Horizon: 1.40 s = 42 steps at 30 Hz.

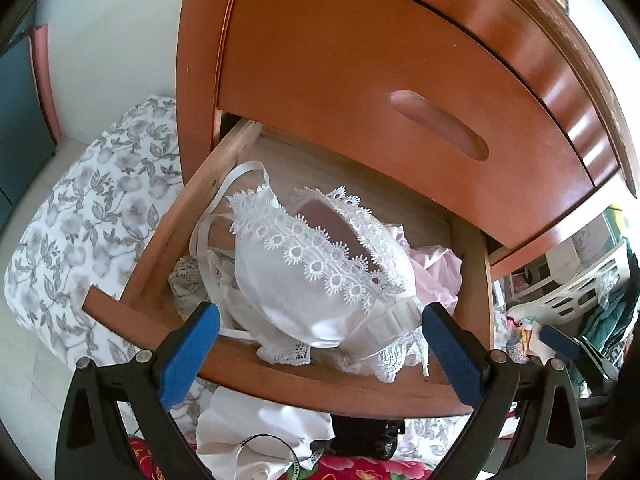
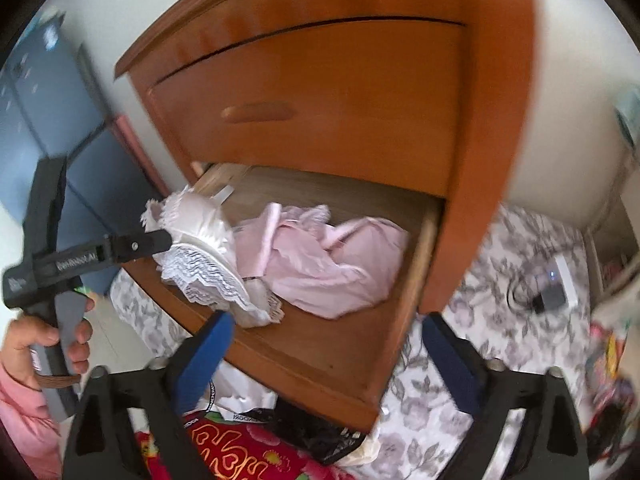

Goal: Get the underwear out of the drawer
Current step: 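Lower the left tool over the white bra while the right reaches the pink garment, then close the left tool on the white bra while the right grasps the pink garment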

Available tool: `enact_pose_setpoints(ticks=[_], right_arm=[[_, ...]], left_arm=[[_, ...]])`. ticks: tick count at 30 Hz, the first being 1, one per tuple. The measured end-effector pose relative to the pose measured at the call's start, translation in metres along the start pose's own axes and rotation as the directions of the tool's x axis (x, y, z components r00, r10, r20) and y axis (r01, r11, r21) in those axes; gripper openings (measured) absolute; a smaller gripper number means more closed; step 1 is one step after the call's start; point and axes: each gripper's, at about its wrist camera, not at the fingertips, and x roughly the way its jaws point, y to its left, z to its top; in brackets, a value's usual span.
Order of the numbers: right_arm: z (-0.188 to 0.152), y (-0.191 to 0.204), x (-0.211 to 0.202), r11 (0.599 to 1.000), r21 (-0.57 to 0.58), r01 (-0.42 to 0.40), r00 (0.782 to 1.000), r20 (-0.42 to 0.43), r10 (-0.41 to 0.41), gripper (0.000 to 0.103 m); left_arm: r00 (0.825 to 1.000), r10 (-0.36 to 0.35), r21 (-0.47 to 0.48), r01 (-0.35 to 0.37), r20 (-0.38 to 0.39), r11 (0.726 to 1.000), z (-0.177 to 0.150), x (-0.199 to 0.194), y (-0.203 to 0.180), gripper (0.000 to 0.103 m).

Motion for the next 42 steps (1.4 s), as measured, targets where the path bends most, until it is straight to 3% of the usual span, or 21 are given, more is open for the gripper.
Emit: enact_pose_setpoints(ticks=[7, 9, 12, 19, 22, 23, 24, 29, 36, 40, 42], right_arm=[[0.027, 0.024, 0.060, 0.983, -0.176, 0.052, 0.990, -0.119, -0.073, 0.065], [0.031, 0.019, 0.079, 0.982, -0.184, 0.045, 0.983, -0.169, -0.076, 0.059], [0.034, 0.015, 0.097, 0.980, -0.195, 0.033, 0.973, -0.219, -0.076, 0.057], [0.027, 0.012, 0.126, 0.973, -0.228, 0.049, 0.950, -0.291, -0.116, 0.038], [0.022, 0.011, 0.132, 0.970, -0.236, 0.062, 0.942, -0.308, -0.135, 0.018], [0.020, 0.010, 0.132, 0.969, -0.237, 0.065, 0.941, -0.308, -0.138, 0.006], [0.019, 0.009, 0.132, 0.970, -0.233, 0.064, 0.942, -0.306, -0.136, 0.004], [0.016, -0.006, 0.110, 0.982, -0.182, 0.046, 0.961, -0.261, -0.094, 0.000], [0.021, -0.023, 0.064, 0.993, -0.106, 0.050, 0.988, -0.137, -0.064, 0.000], [0.022, -0.015, 0.066, 0.987, -0.151, 0.057, 0.983, -0.166, -0.082, 0.000], [0.023, -0.010, 0.078, 0.987, -0.158, 0.027, 0.975, -0.213, -0.060, 0.004]], left_arm=[[0.999, -0.031, 0.002, 0.031, -0.026, 1.000, 0.026, 0.019, -0.014, 0.101], [0.999, -0.032, 0.013, 0.032, -0.037, 0.999, 0.035, 0.028, -0.020, 0.101], [0.998, -0.024, 0.021, 0.025, -0.049, 0.999, 0.044, 0.035, -0.026, 0.101], [0.994, -0.088, 0.013, 0.089, -0.062, 0.996, 0.043, 0.024, -0.018, 0.101], [0.996, -0.049, 0.041, 0.052, -0.073, 0.998, 0.041, 0.019, -0.005, 0.101], [0.997, -0.033, 0.042, 0.037, -0.076, 0.998, 0.041, 0.018, 0.003, 0.101], [0.997, -0.011, 0.036, 0.014, -0.080, 0.999, 0.042, 0.017, 0.012, 0.101], [0.989, 0.012, 0.049, -0.005, -0.144, 0.999, 0.039, 0.019, 0.034, 0.101], [0.958, 0.042, 0.175, 0.009, -0.283, 0.984, 0.023, 0.045, 0.014, 0.101], [0.932, 0.090, 0.247, 0.000, -0.352, 0.969, 0.016, 0.066, -0.001, 0.101], [0.927, 0.122, 0.276, -0.021, -0.355, 0.961, 0.013, 0.070, -0.006, 0.101]])
